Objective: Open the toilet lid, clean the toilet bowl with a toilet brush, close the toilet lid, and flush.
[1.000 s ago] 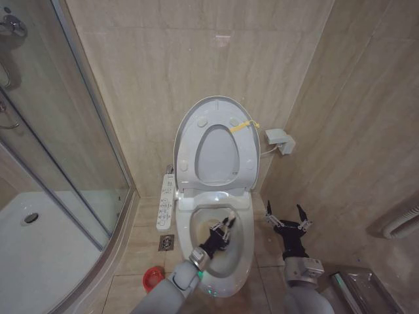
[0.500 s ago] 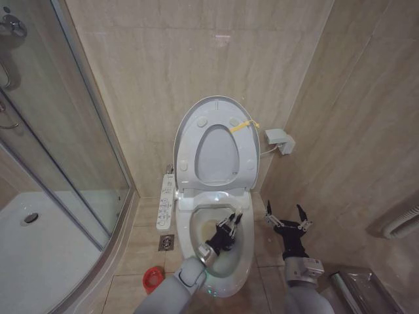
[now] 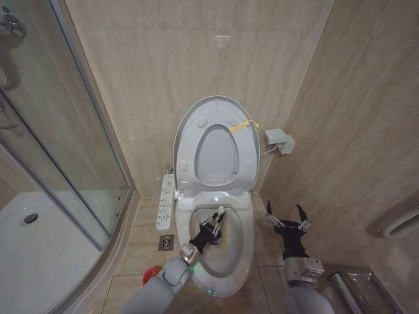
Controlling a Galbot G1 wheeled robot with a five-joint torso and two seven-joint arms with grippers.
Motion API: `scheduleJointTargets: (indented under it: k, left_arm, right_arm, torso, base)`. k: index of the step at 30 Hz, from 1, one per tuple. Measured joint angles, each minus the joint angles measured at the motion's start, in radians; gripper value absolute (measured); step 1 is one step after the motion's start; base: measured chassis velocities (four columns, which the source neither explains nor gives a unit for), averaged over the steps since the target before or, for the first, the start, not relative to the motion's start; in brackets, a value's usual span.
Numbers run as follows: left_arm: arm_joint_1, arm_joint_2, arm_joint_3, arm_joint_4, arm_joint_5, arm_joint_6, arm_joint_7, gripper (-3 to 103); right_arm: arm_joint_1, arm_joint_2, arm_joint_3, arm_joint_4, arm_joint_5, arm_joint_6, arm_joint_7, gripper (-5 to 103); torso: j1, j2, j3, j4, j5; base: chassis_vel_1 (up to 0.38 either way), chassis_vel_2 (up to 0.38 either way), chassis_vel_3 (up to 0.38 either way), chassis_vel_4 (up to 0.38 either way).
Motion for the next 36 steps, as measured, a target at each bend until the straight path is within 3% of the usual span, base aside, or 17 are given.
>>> scheduleJointTargets:
  k: [4,12,23,28,36]
  left_arm:
    - [0.062,0.063,-0.045,-0.053,-0.004,-0.014,0.002,16]
    - [0.123,0.118,-0.079,-0.07,-0.002,-0.036,0.016,16]
    - [0.115,0.09,-0.094,-0.116,-0.002,-0.015,-0.018,16]
    - [0.135,0.079,-0.113,-0.25,0.009,0.011,-0.072,16]
    - [0.217,0.056,-0.179,-0.337,0.148,-0.042,-0.114,16]
  right_arm:
    - [0.0,0.0,0.0,0.0,0.0,0.0,0.0,100]
    - [0.0,0.0,0.0,0.0,0.0,0.0,0.0,100]
    - [0.0,0.0,0.0,0.0,0.0,0.0,0.0,100]
    - [0.0,0.0,0.0,0.0,0.0,0.0,0.0,100]
    - [0.0,0.0,0.0,0.0,0.0,0.0,0.0,100]
  torso:
    - [0.0,0.0,0.0,0.0001,0.0]
    - [0.0,0.0,0.0,0.0001,0.0002]
    - [0.0,0.0,0.0,0.0,0.0003]
    - [0.0,0.0,0.0,-0.0003,0.0004]
    - [0.0,0.0,0.0,0.0002,0.0004]
  base:
    - [0.0,0.0,0.0,0.0]
    - [0.0,0.0,0.0,0.0]
    - [0.0,0.0,0.0,0.0]
    - [0.0,0.0,0.0,0.0]
    - [0.0,0.0,0.0,0.0]
